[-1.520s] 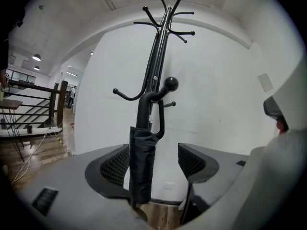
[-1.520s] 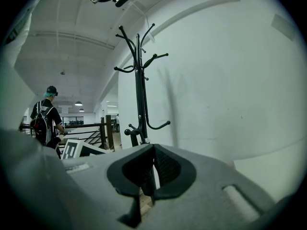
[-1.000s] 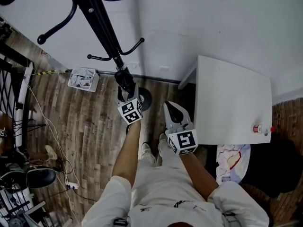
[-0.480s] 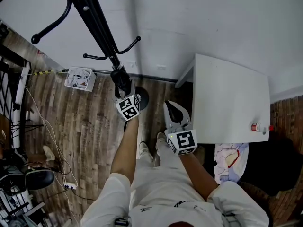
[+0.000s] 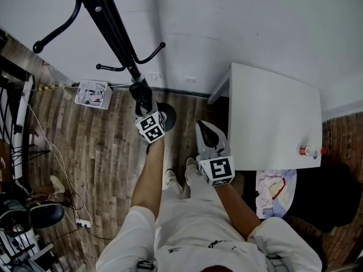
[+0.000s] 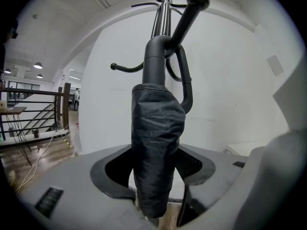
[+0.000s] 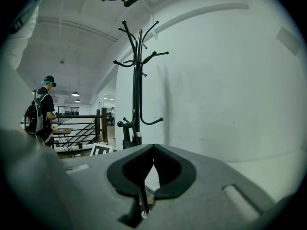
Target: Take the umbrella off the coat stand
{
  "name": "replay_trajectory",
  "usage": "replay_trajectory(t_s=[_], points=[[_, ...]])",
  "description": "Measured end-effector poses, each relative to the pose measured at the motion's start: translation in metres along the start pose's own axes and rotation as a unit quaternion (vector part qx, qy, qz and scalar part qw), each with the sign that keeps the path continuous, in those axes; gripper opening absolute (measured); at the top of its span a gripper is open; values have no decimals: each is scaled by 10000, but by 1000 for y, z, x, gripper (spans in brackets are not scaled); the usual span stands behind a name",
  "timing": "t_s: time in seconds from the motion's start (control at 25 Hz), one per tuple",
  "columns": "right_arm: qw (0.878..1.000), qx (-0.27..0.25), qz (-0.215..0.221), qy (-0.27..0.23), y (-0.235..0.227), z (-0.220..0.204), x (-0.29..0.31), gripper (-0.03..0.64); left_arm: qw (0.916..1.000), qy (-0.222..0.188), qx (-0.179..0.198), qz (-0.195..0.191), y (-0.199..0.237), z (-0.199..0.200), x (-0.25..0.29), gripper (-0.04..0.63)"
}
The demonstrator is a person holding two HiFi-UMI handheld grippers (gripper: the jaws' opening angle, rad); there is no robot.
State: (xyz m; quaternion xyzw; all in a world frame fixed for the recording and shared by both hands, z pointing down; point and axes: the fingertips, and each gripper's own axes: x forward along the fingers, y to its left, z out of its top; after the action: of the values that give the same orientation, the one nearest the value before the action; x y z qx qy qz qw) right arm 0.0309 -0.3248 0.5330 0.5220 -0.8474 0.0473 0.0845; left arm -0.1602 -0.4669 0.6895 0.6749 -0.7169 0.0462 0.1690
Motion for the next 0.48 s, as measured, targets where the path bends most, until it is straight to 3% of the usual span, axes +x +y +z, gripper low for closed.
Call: replay_trajectory(t_s=[0.48], points=[[10000,-10,-36,-41,1,6,-3,-5,9996,186,195,-84,1,1,-17,249]])
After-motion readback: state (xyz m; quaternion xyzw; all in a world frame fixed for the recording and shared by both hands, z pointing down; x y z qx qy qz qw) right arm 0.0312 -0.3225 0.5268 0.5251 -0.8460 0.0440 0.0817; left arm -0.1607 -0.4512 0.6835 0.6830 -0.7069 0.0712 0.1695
